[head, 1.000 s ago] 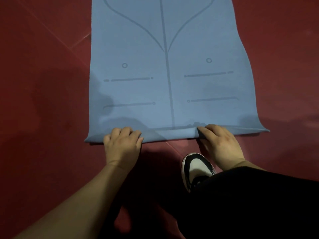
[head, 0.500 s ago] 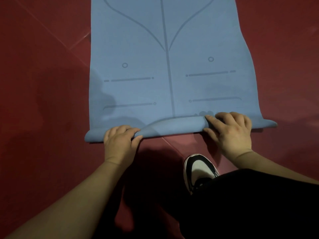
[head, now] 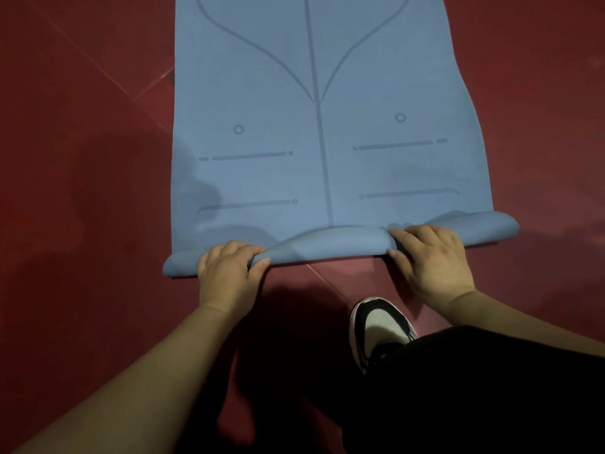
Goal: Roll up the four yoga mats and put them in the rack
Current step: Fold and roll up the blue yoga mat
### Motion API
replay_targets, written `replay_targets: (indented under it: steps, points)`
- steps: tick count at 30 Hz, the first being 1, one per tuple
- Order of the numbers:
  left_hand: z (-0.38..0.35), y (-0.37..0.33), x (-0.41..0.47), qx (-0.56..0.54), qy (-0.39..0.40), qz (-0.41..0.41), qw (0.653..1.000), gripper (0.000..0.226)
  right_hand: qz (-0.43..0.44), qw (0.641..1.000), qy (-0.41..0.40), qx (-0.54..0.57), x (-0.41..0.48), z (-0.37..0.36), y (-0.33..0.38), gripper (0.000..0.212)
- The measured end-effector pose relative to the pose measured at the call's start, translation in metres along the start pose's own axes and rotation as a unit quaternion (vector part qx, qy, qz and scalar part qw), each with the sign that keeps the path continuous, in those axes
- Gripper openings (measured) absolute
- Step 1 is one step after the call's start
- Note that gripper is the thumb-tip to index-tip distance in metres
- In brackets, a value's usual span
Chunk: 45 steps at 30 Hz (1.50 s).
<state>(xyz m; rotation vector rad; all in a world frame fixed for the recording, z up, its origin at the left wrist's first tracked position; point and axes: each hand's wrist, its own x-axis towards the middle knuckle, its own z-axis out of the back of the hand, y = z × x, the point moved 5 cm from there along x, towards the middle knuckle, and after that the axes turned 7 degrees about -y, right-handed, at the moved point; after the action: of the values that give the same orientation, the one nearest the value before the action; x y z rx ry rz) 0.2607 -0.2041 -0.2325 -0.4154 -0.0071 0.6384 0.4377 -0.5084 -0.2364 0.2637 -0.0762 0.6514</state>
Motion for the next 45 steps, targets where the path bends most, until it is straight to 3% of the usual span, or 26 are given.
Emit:
replay_targets:
  steps: [6,9,11,14,18,23,27,29,32,35,39,42,45]
  points:
    - [0.010,0.003,0.005,-0.009,0.022,-0.002,1.000,0.019,0.027,0.998,0.062,0.013,0.012,0.004,-0.001,0.046]
    - [0.014,0.016,0.000,-0.001,0.072,-0.001,0.997,0.036,0.051,0.986,0.143,0.067,0.013,0.008,0.006,0.050]
    - [0.017,0.025,-0.006,0.005,0.104,-0.009,0.995,0.042,0.012,0.977,0.182,0.112,0.010,0.009,0.010,0.041]
    - [0.018,0.030,-0.010,-0.008,0.110,0.003,0.994,0.023,-0.035,0.961,0.236,0.139,0.004,-0.001,0.013,0.033]
    - [0.013,0.030,-0.002,-0.038,0.104,0.041,0.993,0.012,-0.055,0.957,0.247,0.143,0.010,-0.006,0.011,0.029]
    - [0.009,0.029,-0.001,-0.039,0.033,0.075,0.996,0.014,-0.039,0.966,0.223,0.125,0.011,-0.011,0.009,0.035]
    - [0.007,0.020,-0.013,0.006,-0.026,0.048,0.999,0.008,-0.017,0.978,0.139,0.152,0.016,-0.008,0.006,0.037]
    - [0.006,0.019,-0.021,0.033,-0.053,0.026,0.998,0.017,-0.002,0.981,0.131,0.145,0.022,-0.010,0.006,0.038]
    - [0.006,0.024,-0.029,0.045,-0.041,-0.028,0.998,0.042,0.017,0.980,0.150,0.132,0.028,-0.013,0.008,0.037]
    - [0.007,0.031,-0.026,0.052,-0.012,-0.073,0.996,0.053,0.059,0.987,0.107,0.102,0.024,-0.009,0.014,0.029]
    - [0.006,0.027,-0.007,0.062,0.011,-0.055,0.996,0.058,0.085,0.996,-0.005,0.034,0.007,-0.001,0.028,0.030]
    - [0.002,0.028,0.005,0.050,0.049,-0.036,0.997,0.062,0.066,0.997,0.016,0.039,-0.005,0.001,0.024,0.042]
    - [0.003,0.028,0.009,0.029,0.043,-0.018,0.999,0.045,0.083,0.994,0.037,0.056,-0.012,-0.001,0.019,0.052]
